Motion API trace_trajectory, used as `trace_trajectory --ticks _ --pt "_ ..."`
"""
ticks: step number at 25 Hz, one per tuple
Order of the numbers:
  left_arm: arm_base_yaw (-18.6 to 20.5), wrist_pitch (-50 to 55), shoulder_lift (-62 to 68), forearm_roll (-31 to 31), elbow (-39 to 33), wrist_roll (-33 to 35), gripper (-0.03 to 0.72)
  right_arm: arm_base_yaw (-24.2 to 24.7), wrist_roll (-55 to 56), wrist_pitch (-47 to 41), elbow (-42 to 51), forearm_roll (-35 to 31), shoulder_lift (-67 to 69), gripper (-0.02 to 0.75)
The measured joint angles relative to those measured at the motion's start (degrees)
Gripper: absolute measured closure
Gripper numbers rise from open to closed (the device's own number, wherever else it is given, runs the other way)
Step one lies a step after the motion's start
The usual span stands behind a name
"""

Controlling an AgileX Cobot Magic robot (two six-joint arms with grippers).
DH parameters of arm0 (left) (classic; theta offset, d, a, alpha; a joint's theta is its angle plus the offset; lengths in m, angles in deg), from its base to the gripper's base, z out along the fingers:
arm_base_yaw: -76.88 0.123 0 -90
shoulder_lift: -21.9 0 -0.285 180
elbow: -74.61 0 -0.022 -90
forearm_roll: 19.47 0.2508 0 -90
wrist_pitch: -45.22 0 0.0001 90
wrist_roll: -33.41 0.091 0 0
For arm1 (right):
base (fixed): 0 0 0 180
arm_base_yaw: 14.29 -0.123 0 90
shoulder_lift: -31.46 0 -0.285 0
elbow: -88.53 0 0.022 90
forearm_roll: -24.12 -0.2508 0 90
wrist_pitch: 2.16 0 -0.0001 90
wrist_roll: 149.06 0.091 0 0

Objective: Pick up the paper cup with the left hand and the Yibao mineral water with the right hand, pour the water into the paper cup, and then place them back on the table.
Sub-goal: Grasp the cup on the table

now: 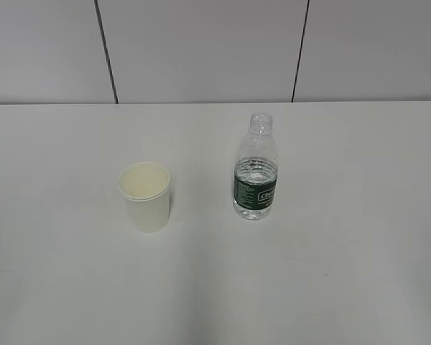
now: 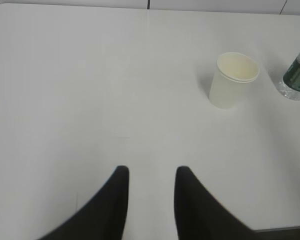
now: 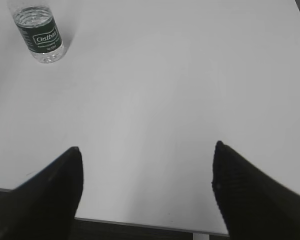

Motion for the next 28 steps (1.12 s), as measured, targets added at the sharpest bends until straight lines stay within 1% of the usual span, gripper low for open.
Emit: trace_trajectory --ticks 28 --pt "0.0 0.0 0.0 0.0 0.0 0.0 0.447 0.0 0.2 0.0 0.0 0.0 0.0 0.146"
